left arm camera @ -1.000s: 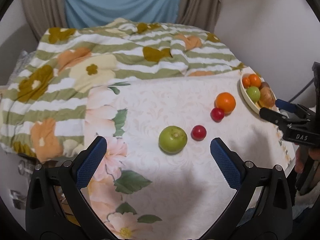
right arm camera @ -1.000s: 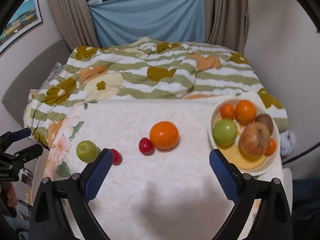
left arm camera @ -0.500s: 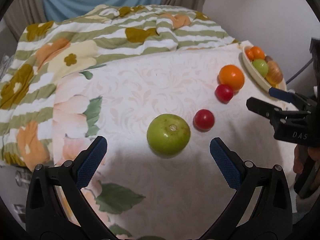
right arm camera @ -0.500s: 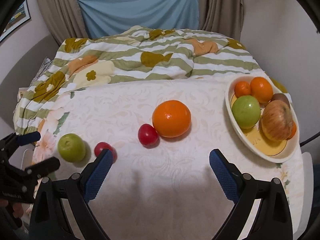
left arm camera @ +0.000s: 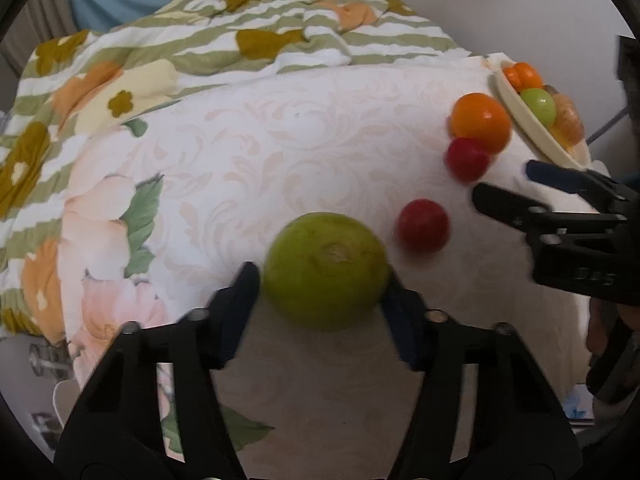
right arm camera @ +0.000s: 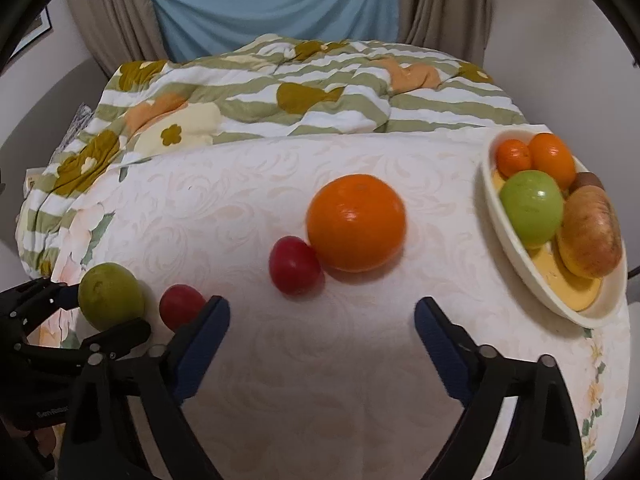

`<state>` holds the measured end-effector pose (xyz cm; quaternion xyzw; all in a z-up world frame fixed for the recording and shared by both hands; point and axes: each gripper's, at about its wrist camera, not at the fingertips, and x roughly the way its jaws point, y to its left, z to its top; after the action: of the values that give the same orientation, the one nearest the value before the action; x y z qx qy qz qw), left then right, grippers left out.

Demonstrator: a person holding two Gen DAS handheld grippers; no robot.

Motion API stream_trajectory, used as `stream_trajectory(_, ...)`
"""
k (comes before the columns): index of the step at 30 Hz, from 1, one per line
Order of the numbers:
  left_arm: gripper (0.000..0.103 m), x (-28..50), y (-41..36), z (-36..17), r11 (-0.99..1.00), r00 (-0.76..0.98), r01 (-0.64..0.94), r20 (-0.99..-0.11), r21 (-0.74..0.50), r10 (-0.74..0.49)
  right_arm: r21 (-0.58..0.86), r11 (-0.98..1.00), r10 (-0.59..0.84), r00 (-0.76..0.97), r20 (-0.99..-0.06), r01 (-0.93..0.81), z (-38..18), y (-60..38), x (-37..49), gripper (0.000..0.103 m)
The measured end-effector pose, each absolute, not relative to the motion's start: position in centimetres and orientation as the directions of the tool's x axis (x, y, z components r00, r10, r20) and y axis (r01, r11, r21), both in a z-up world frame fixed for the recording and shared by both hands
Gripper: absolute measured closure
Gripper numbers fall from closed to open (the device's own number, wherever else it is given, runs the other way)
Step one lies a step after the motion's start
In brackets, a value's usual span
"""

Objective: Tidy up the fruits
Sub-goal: 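Grasp the green apple with the left tool while the right tool grasps a red tomato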

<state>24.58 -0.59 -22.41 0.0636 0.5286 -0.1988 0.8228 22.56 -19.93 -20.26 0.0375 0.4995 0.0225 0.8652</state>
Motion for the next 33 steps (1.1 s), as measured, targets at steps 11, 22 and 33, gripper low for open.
stream_trajectory(11, 0.044, 24.3, 0.5, -22.2, 0.934, 0.371, 0.346, -0.901, -0.091, -0.225, 0.086, 0.995, 0.102, 0.489, -0.867, -0.055, -20.6, -18.6, 23.4, 0.041)
stream_trajectory(22, 0.044, 24.1, 2.1, -22.2, 0.948, 0.381, 0.306, -0.901, -0.089, -0.207, 0.067, 0.996, 0.083, 0.485, -0.870, -0.051, -21.6, -17.7, 24.5, 0.052)
stream_trajectory(33, 0.044, 24.0, 2.1, -22.0, 0.948, 0.382, 0.304, -0.899, -0.096, -0.214, 0.033, 0.999, 0.021, 0.504, -0.863, 0.014, -21.5, -18.0, 24.7, 0.075)
